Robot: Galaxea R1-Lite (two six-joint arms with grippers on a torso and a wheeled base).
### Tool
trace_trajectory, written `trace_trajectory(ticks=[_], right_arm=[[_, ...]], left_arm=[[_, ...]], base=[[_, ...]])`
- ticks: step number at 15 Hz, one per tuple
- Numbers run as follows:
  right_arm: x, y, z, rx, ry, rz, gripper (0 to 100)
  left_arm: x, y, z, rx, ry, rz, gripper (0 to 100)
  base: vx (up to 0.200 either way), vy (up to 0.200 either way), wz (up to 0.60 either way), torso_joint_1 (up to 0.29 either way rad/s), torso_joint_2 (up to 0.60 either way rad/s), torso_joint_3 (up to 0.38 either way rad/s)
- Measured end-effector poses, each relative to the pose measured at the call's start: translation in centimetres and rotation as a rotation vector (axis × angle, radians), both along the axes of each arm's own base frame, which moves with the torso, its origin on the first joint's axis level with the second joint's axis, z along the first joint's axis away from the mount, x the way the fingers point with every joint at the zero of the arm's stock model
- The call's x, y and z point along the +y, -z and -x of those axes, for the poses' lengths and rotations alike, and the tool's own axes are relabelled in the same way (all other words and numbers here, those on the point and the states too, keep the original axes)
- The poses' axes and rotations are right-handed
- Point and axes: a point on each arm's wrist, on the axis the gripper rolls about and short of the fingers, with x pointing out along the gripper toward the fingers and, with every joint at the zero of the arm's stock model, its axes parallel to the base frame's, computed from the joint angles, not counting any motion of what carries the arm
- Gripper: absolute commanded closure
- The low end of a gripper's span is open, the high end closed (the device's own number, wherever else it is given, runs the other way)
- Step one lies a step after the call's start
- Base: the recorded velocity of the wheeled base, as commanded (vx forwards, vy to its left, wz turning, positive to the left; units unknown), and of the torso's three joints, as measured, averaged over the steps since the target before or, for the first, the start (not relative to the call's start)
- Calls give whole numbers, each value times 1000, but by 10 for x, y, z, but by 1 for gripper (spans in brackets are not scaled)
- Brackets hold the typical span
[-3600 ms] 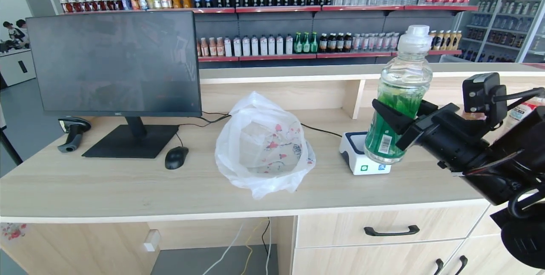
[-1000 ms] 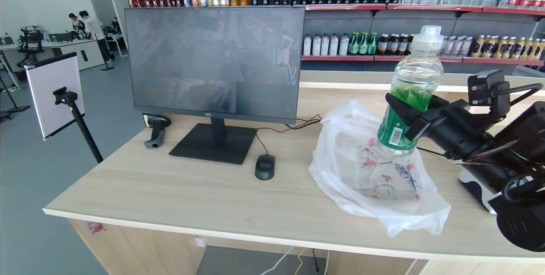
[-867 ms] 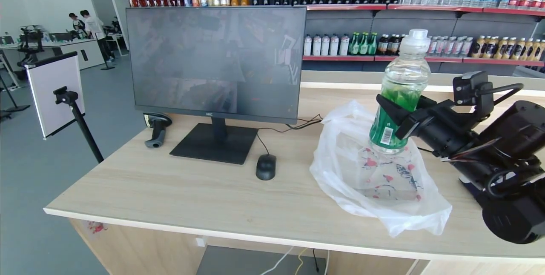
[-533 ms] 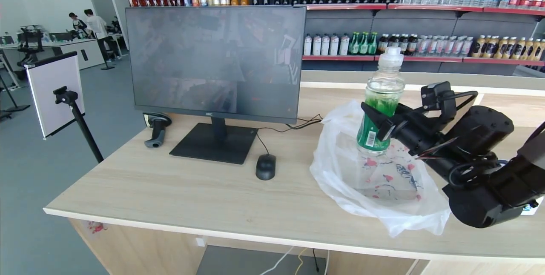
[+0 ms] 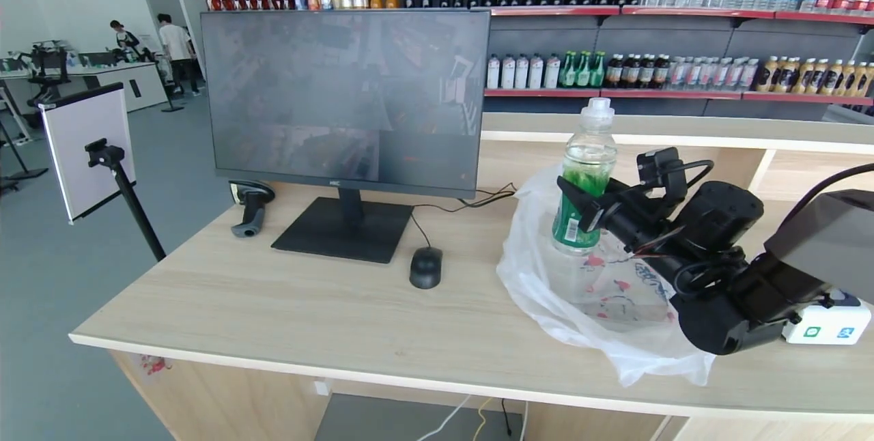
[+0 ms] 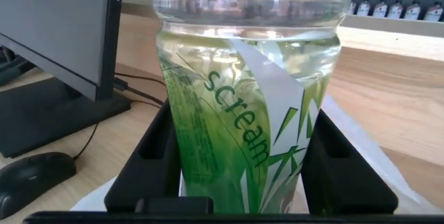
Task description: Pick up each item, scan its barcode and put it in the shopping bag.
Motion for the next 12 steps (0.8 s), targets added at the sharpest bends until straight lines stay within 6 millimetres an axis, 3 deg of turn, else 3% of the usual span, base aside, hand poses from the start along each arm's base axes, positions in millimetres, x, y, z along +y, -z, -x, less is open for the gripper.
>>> trace_trajectory(ticks=[12], right_arm=[[5, 32, -17, 67, -9, -9, 100]], left_arm=[[0, 0, 0, -4, -1, 0, 0]], base=[[0, 0, 0, 0, 0, 0]])
